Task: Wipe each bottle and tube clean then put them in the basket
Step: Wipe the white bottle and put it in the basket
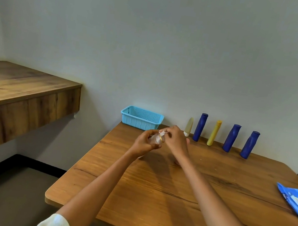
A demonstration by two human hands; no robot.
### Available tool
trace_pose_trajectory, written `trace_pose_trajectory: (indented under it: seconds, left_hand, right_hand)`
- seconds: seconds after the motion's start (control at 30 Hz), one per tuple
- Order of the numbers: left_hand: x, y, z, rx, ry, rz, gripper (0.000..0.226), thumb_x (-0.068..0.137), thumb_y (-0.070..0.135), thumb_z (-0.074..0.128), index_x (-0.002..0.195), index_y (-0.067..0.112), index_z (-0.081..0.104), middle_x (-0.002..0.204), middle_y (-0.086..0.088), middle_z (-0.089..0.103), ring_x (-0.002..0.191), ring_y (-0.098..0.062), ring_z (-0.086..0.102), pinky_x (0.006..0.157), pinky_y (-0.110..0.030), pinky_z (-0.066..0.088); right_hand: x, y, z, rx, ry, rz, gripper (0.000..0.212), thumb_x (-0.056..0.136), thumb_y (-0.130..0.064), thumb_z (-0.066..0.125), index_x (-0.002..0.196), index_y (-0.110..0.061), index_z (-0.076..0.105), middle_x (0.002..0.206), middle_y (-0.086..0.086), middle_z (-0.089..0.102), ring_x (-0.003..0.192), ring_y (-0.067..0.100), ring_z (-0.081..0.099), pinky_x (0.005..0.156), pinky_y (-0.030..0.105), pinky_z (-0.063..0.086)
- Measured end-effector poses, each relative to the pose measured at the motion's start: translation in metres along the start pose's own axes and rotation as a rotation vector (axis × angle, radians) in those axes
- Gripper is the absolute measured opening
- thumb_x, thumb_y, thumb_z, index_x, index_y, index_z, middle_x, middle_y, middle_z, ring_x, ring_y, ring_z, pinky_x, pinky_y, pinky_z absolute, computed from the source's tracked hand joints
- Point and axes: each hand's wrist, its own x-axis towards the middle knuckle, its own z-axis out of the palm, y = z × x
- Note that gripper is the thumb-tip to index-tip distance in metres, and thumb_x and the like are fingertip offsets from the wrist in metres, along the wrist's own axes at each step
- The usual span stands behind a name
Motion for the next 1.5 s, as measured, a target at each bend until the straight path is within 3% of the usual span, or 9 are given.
trace_pose_trajectory:
  seconds: [0.23, 0.47, 0.63, 0.8, 0.97, 1.13, 1.33, 1.4, 1.5]
  left_hand:
    - [0.006, 0.002, -0.006, 0.024, 0.101, -0.039, 0.076, 0.076, 0.014, 0.076, 0.141, 0.015, 0.037, 0.134, -0.009, 0.047, 0.121, -0.022, 0.047, 0.104, -0.039, 0.041]
    - [0.006, 0.003, -0.008, 0.028, 0.176, -0.047, 0.085, 0.070, 0.020, 0.080, 0.142, 0.017, 0.035, 0.124, -0.003, 0.054, 0.114, -0.021, 0.053, 0.097, -0.045, 0.047]
    - [0.006, 0.001, -0.014, 0.037, 0.229, -0.055, 0.089, 0.067, 0.028, 0.083, 0.142, 0.019, 0.035, 0.126, -0.003, 0.055, 0.112, -0.021, 0.054, 0.095, -0.046, 0.049]
    - [0.007, -0.007, -0.017, 0.094, 0.269, -0.022, 0.091, 0.052, 0.056, 0.076, 0.132, 0.024, 0.046, 0.119, 0.006, 0.059, 0.107, -0.014, 0.057, 0.088, -0.045, 0.052]
    - [0.004, -0.003, -0.024, 0.134, 0.327, -0.031, 0.093, 0.063, 0.034, 0.082, 0.141, 0.019, 0.035, 0.130, -0.004, 0.052, 0.112, -0.021, 0.055, 0.092, -0.046, 0.049]
    - [0.004, -0.004, -0.027, 0.160, 0.365, -0.019, 0.086, 0.069, 0.026, 0.080, 0.142, 0.016, 0.036, 0.129, -0.007, 0.049, 0.111, -0.023, 0.055, 0.092, -0.044, 0.049]
    - [-0.001, -0.005, -0.042, -0.027, 0.293, -0.044, 0.073, 0.074, 0.019, 0.078, 0.137, 0.016, 0.042, 0.124, 0.000, 0.044, 0.108, -0.017, 0.050, 0.091, -0.031, 0.047]
    - [-0.004, -0.007, -0.049, -0.112, 0.224, -0.056, 0.069, 0.074, 0.014, 0.077, 0.134, 0.016, 0.044, 0.127, -0.003, 0.049, 0.109, -0.018, 0.053, 0.090, -0.030, 0.049]
    - [-0.005, -0.013, -0.060, -0.212, 0.143, -0.068, 0.065, 0.073, 0.010, 0.078, 0.131, 0.015, 0.046, 0.122, -0.007, 0.057, 0.111, -0.022, 0.057, 0.092, -0.034, 0.052]
  right_hand:
    - [0.004, -0.002, -0.005, 0.070, -0.036, -0.024, 0.025, 0.090, -0.025, 0.048, 0.091, -0.028, 0.073, 0.098, -0.007, 0.061, 0.091, 0.013, 0.058, 0.081, 0.039, 0.046]
    - [0.003, -0.021, -0.001, -0.056, -0.110, -0.249, 0.031, 0.096, -0.015, 0.046, 0.123, -0.016, 0.061, 0.119, 0.002, 0.055, 0.115, 0.015, 0.052, 0.085, 0.016, 0.036]
    - [0.006, -0.028, -0.009, -0.110, -0.041, -0.342, 0.027, 0.095, -0.015, 0.046, 0.108, -0.006, 0.067, 0.112, 0.010, 0.059, 0.113, 0.020, 0.052, 0.089, 0.026, 0.047]
    - [0.014, -0.046, -0.008, -0.146, -0.084, -0.433, 0.032, 0.096, -0.015, 0.046, 0.124, -0.016, 0.060, 0.115, 0.008, 0.053, 0.112, 0.018, 0.048, 0.088, 0.030, 0.047]
    - [0.007, -0.047, 0.003, -0.442, -0.113, -0.599, 0.038, 0.096, -0.017, 0.047, 0.133, -0.026, 0.051, 0.119, 0.010, 0.049, 0.114, 0.025, 0.045, 0.085, 0.036, 0.044]
    - [0.004, -0.032, 0.012, -0.378, -0.016, -0.674, 0.027, 0.093, -0.014, 0.050, 0.112, -0.015, 0.068, 0.109, 0.010, 0.057, 0.105, 0.026, 0.050, 0.074, 0.035, 0.049]
    - [0.003, -0.028, 0.027, 0.252, 0.168, -0.198, 0.029, 0.089, -0.004, 0.051, 0.112, -0.011, 0.067, 0.108, 0.008, 0.063, 0.102, 0.018, 0.057, 0.082, 0.025, 0.047]
    - [0.004, -0.032, 0.037, 0.448, 0.103, 0.034, 0.033, 0.090, -0.005, 0.050, 0.120, -0.013, 0.061, 0.119, 0.006, 0.062, 0.108, 0.019, 0.058, 0.088, 0.030, 0.050]
    - [0.003, -0.041, 0.050, 0.695, -0.127, 0.187, 0.034, 0.088, -0.002, 0.046, 0.114, -0.016, 0.064, 0.112, 0.002, 0.066, 0.107, 0.020, 0.060, 0.089, 0.034, 0.051]
